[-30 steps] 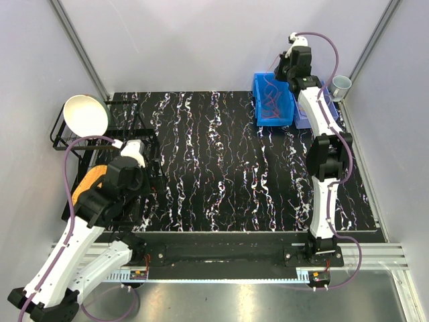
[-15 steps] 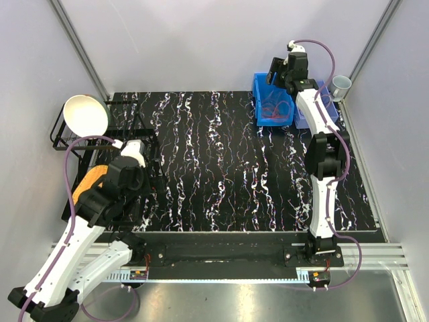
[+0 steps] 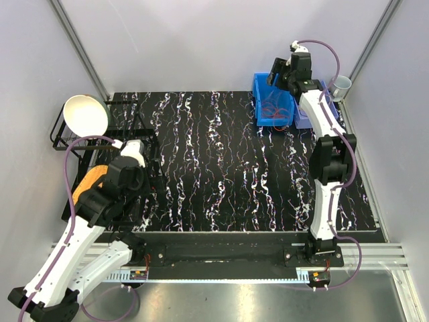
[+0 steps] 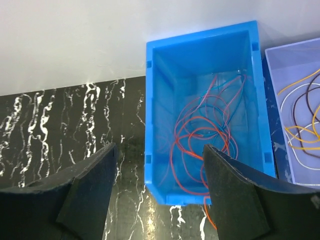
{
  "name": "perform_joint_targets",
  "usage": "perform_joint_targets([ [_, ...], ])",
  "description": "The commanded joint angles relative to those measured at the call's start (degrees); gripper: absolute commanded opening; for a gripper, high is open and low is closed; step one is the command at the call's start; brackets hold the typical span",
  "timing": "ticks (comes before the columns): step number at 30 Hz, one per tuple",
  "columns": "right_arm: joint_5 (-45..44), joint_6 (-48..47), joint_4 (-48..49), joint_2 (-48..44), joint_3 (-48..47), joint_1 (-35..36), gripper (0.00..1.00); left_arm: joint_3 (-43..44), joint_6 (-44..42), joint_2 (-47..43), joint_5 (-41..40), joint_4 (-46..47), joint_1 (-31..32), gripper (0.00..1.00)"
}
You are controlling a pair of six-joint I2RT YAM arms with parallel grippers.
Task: Untangle the cables
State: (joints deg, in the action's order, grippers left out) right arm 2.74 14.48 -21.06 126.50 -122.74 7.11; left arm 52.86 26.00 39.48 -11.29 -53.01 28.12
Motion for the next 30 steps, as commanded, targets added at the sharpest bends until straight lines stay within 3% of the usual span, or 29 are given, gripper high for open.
perform_joint_targets([
  [1, 1.65, 1.25, 1.10, -9.06, 6.44, -0.08, 0.75, -0.21, 0.46, 0.07, -1.81, 2.65, -0.17, 0.96],
  [6, -0.81, 2.57, 2.69, -16.19, 20.31, -0.08, 0.75, -0.21, 0.54, -0.20, -1.98, 2.56, -0.17, 0.96],
  [14, -0.72, 10.47, 3.74, -19.10, 30.62, -0.08, 0.75, -0.13, 0.54, -0.29, -2.25, 2.65, -0.17, 0.96],
  [30, -7.84, 15.58, 3.66, -10.48, 24.30, -0.87, 0.72, -0.30, 0.72, -0.46, -2.77, 2.65, -0.17, 0.96],
])
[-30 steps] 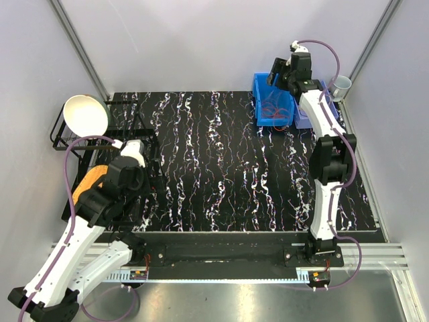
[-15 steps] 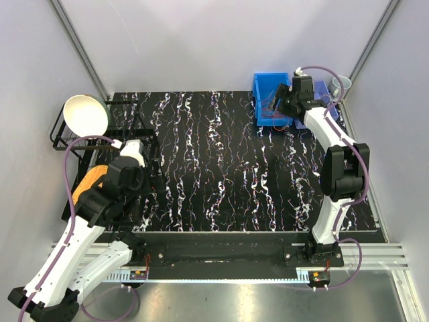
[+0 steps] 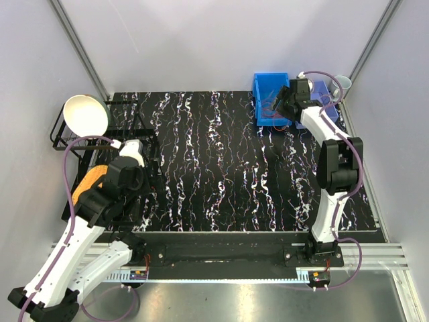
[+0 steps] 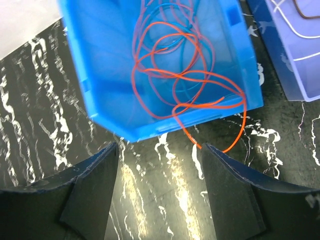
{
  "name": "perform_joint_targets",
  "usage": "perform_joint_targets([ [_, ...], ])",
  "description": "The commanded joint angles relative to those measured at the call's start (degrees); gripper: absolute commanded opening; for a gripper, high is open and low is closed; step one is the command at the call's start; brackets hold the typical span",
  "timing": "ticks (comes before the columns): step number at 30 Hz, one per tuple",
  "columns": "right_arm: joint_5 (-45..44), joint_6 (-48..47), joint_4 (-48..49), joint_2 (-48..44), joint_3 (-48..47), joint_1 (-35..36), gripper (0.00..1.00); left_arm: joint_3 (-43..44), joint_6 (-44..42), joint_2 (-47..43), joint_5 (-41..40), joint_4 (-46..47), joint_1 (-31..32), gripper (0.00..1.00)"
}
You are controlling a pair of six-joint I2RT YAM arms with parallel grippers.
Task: Untangle the cables
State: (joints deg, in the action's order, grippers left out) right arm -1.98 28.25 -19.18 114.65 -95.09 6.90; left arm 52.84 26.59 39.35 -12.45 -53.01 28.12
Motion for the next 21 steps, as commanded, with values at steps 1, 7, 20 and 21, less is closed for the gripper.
perform_joint_targets([
  [1, -3.21, 1.98, 1.78, 2.06, -3.70, -0.66, 0.72, -0.28, 0.22, -0.33, -1.53, 2.65, -0.17, 0.96],
  [7, -3.38, 2.51, 1.78, 5.14, -6.86, -0.57, 0.66, -0.19, 0.13, -0.07, -1.61, 2.65, -0.17, 0.96],
  [20, -4.35, 1.46, 0.81, 9.27, -12.22, -0.65, 0.15, -0.28, 0.30, 0.02, -1.88, 2.65, -0.17, 0.96],
  [21, -4.18, 1.37, 0.81, 9.36, -12.49, -0.66, 0.09, -0.28, 0.31, -0.07, -1.88, 2.65, -0.17, 0.96],
])
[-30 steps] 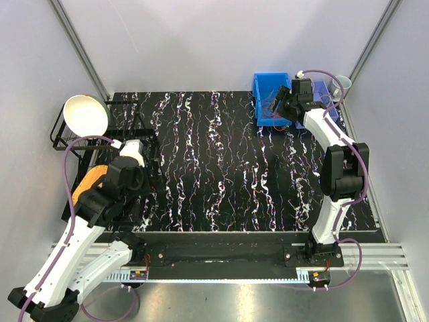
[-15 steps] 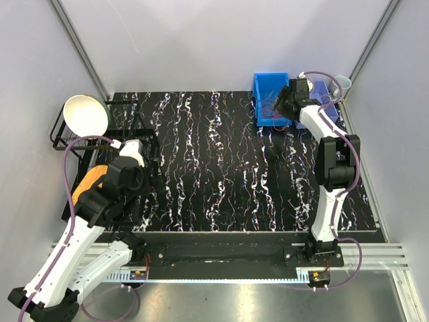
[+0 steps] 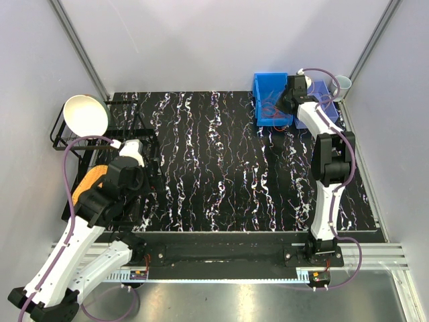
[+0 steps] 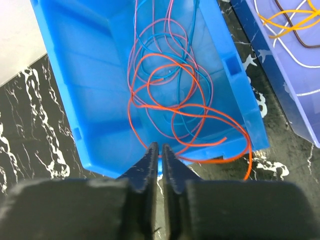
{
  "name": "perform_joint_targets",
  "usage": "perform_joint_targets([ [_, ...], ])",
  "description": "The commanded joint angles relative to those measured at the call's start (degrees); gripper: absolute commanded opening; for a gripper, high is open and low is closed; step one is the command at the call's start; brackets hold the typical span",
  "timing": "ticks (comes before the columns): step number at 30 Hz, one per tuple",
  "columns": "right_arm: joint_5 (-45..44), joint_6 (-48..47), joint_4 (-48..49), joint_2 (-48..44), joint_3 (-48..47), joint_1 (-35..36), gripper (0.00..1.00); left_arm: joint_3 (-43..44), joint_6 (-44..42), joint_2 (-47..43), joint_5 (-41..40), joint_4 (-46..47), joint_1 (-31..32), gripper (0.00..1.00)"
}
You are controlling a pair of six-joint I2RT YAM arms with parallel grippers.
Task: Untangle the cables
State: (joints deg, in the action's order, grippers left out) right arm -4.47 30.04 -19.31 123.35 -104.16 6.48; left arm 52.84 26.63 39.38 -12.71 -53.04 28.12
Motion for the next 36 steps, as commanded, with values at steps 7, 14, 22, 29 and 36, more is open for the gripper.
perform_joint_targets([
  [7, -0.63, -1.04, -0.73, 0.49, -4.91, -0.24, 0.03, -0.28, 0.26, -0.17, -1.70, 2.59, -0.26, 0.96],
  [14, -0.54, 0.02, -1.52, -3.90, -1.58, -0.24, 0.51, -0.28, 0.26, -0.18, -1.62, 2.59, -0.17, 0.96],
  [22, -0.72, 1.60, -0.73, -5.93, 3.35, -0.15, 0.54, -0.28, 0.35, -0.53, -1.70, 2.59, -0.17, 0.96],
  [29, -1.76, 1.86, -0.55, -7.50, 4.93, -0.15, 0.55, -0.19, 0.26, -0.44, -1.97, 2.59, -0.26, 0.96],
  [36, -5.11, 0.72, -0.55, -12.51, 9.32, -0.24, 0.56, -0.28, 0.35, -0.18, -2.06, 2.59, -0.17, 0.96],
])
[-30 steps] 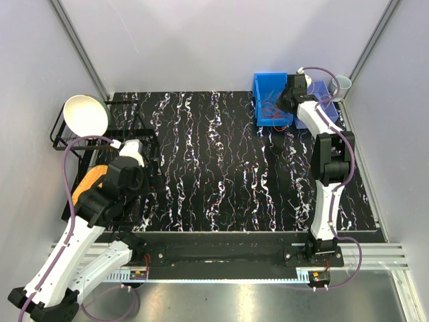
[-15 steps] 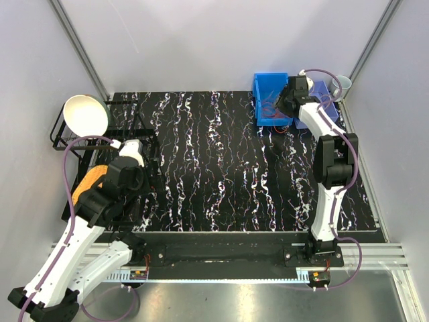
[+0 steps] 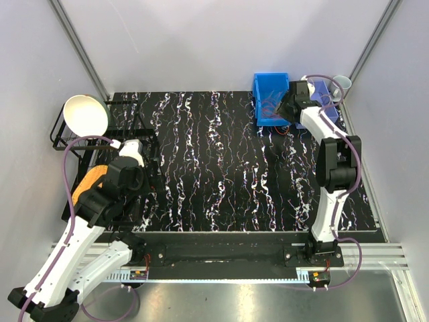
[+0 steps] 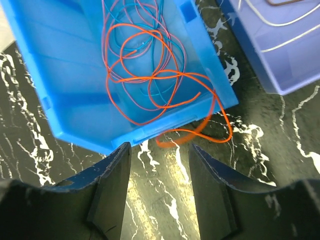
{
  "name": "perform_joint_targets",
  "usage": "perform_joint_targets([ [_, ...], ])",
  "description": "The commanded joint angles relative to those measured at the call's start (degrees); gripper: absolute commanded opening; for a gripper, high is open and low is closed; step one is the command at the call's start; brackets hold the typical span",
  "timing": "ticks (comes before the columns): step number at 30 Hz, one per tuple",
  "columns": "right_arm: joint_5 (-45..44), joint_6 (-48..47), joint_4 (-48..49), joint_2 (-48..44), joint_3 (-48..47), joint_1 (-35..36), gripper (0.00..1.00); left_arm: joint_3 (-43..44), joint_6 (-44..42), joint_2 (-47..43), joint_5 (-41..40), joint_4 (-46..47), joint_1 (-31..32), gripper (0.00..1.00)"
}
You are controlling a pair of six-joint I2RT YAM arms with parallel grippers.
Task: Untangle the cables
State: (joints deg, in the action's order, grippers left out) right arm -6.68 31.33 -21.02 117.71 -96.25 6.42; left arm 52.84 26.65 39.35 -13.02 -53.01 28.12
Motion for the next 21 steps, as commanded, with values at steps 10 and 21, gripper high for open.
perform_joint_targets([
  [10, -1.50, 0.92, 1.77, -8.73, 5.72, -0.26, 0.57, -0.19, 0.33, -0.16, -1.75, 2.65, -0.17, 0.96],
  [21, 0.61, 4.18, 3.35, -3.81, 4.85, -0.44, 0.57, -0.19, 0.33, -0.15, -1.75, 2.65, -0.17, 0.96],
])
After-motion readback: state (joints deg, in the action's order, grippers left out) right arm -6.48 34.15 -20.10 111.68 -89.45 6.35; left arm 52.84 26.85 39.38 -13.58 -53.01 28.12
